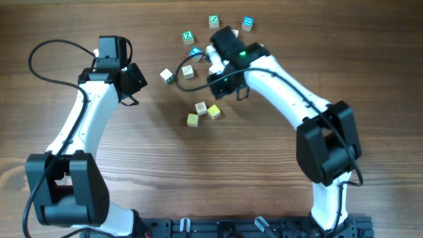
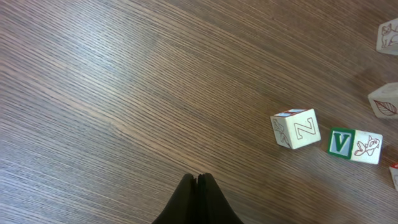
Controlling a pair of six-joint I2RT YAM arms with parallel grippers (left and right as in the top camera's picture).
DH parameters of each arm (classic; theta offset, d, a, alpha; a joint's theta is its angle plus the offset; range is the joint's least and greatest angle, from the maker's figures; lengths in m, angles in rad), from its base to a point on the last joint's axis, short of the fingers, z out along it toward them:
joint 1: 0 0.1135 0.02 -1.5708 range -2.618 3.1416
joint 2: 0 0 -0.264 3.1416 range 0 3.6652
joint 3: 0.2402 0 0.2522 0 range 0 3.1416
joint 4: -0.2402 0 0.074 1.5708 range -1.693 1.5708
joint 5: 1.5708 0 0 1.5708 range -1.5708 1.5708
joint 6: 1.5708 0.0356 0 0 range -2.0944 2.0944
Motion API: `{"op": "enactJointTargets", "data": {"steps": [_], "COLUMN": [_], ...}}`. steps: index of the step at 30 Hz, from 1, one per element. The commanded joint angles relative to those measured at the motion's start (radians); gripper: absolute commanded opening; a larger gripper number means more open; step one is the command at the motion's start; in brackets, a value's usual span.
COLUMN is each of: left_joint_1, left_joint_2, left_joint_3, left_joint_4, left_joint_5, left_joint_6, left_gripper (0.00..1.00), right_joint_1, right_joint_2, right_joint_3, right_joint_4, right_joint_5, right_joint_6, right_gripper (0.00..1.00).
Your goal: Form a circle
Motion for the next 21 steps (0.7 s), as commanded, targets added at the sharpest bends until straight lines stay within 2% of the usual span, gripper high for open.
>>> {"op": "enactJointTargets", "data": {"steps": [1,7,11,21], "left_joint_1": [0.002,-0.012,-0.074,-0.206], "left_joint_2": [-0.003,0.001,0.026,0.111], "left_joint_3": [-0.006,-0.011,-0.048,-0.174], "left_joint_4": [-0.013,-0.110,-0.142,-0.024], "left_joint_5": [0.061,0.297,0.288,0.289], "left_joint_6": [0.000,0.036,0.083,0.079], "left_gripper": [0.04,0.04,0.04,0.04], "right_joint_1": [-0.098,-0.234,-0.303,-0.427], "right_joint_2": [-0.024,-0.024,-0.024,-0.018], "right_joint_3": [0.021,0.021,0.013,0.006], "right_joint_4": [0.011,0.024,0.040,0.064], "right_joint_5": [0.021,0.021,0.022,0.021], "right_joint_6": [0.036,0.052,0.054,0.080], "right_gripper": [0.64,0.69,0.69,0.69]}}
